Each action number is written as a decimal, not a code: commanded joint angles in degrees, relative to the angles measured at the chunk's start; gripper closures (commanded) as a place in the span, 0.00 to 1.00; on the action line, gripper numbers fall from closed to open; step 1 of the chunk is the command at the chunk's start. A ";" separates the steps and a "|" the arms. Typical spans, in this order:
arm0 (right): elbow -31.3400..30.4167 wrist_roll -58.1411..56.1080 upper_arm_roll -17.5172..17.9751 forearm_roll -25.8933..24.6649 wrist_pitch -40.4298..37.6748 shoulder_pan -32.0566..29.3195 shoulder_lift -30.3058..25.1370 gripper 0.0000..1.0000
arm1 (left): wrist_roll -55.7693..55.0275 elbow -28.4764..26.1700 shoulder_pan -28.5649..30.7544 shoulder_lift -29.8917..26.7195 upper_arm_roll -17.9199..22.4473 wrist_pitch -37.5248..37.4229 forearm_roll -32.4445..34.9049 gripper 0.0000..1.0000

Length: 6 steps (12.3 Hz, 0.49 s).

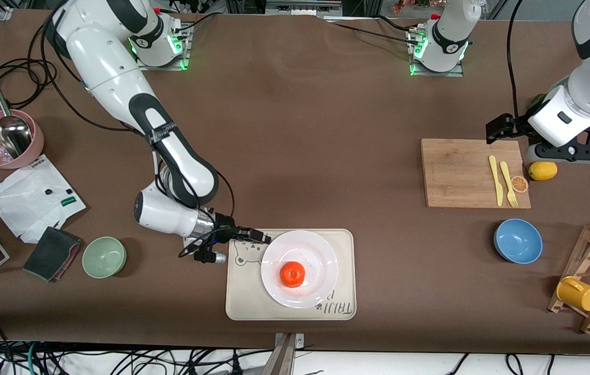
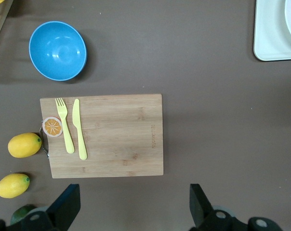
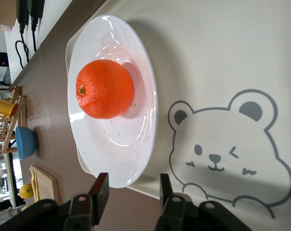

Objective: Place orange and plate with both arms
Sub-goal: 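Open the right gripper and draw it back from the plate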

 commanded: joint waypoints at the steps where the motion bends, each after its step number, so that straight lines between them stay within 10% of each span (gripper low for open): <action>1: -12.65 0.33 -0.97 -3.75 -0.17 -0.90 -11.24 0.39 | 0.20 0.45 0.06 -0.39 -0.13 -0.88 0.00 0.00; 4: -25.21 0.42 -1.06 -6.47 -1.05 -1.34 -21.87 0.30 | 0.20 0.54 0.06 -0.30 -0.04 -0.88 0.00 0.00; 6: -35.31 0.51 -1.15 -8.76 -2.10 -2.30 -31.61 0.00 | 0.20 0.54 0.06 -0.30 -0.04 -0.88 0.00 0.00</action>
